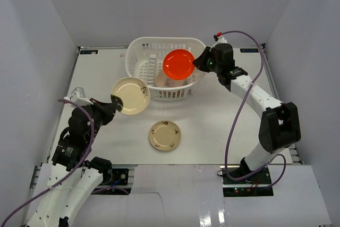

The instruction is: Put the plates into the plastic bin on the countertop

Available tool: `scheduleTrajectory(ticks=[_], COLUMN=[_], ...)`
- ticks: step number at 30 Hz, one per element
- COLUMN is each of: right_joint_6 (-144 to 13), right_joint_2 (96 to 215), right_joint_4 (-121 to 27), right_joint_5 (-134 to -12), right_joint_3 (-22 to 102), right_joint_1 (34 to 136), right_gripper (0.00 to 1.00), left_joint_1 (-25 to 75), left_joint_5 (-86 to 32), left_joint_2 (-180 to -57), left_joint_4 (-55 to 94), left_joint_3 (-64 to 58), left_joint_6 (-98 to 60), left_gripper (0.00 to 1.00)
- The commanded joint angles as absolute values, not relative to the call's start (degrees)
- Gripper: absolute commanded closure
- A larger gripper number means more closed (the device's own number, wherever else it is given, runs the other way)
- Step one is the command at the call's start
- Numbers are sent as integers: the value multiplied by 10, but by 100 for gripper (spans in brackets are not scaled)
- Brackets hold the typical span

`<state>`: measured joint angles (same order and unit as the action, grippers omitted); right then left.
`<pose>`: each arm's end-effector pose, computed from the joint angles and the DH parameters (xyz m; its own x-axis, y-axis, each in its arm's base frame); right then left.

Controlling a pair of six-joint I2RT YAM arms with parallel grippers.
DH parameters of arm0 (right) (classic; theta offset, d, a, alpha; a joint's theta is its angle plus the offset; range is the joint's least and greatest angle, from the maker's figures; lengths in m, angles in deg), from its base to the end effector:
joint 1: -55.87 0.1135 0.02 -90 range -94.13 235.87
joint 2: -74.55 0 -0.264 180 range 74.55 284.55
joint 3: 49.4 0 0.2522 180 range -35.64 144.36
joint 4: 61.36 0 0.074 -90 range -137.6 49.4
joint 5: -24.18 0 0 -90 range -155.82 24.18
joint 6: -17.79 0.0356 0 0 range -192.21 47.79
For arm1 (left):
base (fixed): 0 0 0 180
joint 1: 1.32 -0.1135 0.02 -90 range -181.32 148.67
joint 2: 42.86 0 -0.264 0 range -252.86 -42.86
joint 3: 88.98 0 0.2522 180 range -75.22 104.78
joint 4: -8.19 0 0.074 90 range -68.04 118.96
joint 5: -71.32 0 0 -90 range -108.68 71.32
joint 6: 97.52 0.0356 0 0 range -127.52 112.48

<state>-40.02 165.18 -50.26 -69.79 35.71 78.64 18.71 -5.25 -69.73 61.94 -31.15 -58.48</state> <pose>0.3484 0.1489 0.3219 -0.4615 0.3827 -0.8004 -0.2380 0.8157 0.5272 0.0976 -0.0268 0.3205 -0.3317 -0.6832 -0.6506 -0.1995 0.7248 -0.6594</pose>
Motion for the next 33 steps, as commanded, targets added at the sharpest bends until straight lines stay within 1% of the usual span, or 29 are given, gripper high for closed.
scheduleTrajectory(ticks=[1,4,5,6,8,9,10,12,14,16,17,18,20,21,22,23,24,26,27,29,30,32,33], right_joint_6=[-441,-457,-459,-461,-463,-465,-466,-474,-479,-479,-479,-478,-468,-463,-457,-442,-438,-440,-443,-445,-443,-428,-421], right_joint_2=[1695,1738,1747,1759,1764,1765,1763,1761,1741,1700,1683,1662,1590,1562,1508,1484,1460,1410,1386,1364,1342,1328,1327], right_joint_4=[-498,-478,-477,-475,-451,-451,-445,-430,-418,-419,-420,-422,-435,-469,-496,-511,-523,-528,-523,-502,-500,-509,-516], right_joint_5=[-672,-663,-663,-662,-662,-662,-661,-663,-643,-634,-628,-624,-636,-648,-656,-684,-691,-700,-703,-710,-711,-722,-727], right_joint_3=[429,465,471,484,492,494,503,518,520,502,472,450,392,310,268,228,159,110,76,47,31,-21,-36], right_joint_1=[805,820,824,825,829,828,829,829,828,823,822,821,822,821,822,824,828,843,847,864,871,885,888], right_gripper=[92,92,90,85,73,58,52,45,45,47,49,53,56,57,57,57,56,52,48,42,36,26,25], left_joint_1=[185,185,185,185,185,185,185,185,186,185,188,188,192,194,195,196,196,201,203,206,206,206,206], left_joint_5=[-97,-120,-126,-138,-148,-152,-153,-160,-174,-186,-209,-217,-225,-225,-226,-229,-246,-261,-263,-262,-261,-259,-255], left_joint_2=[-733,-813,-840,-892,-940,-978,-996,-1049,-1079,-1125,-1141,-1159,-1212,-1229,-1246,-1279,-1297,-1343,-1357,-1383,-1405,-1427,-1431], left_joint_4=[572,518,507,490,469,446,438,416,402,380,375,368,367,363,362,360,358,358,359,364,373,385,390], left_joint_3=[-257,-202,-170,-153,-115,-106,-97,-73,-66,-61,-59,-55,-40,-36,-25,-18,-10,18,28,53,59,73,76], left_joint_6=[-540,-510,-498,-494,-487,-480,-480,-481,-492,-504,-508,-508,-506,-503,-500,-495,-494,-486,-480,-469,-466,-455,-451], left_gripper=[100,100,100,100,100,100,100,100,100,100,100,100,100,100,100,100,100,100,100,100,96,79,72])
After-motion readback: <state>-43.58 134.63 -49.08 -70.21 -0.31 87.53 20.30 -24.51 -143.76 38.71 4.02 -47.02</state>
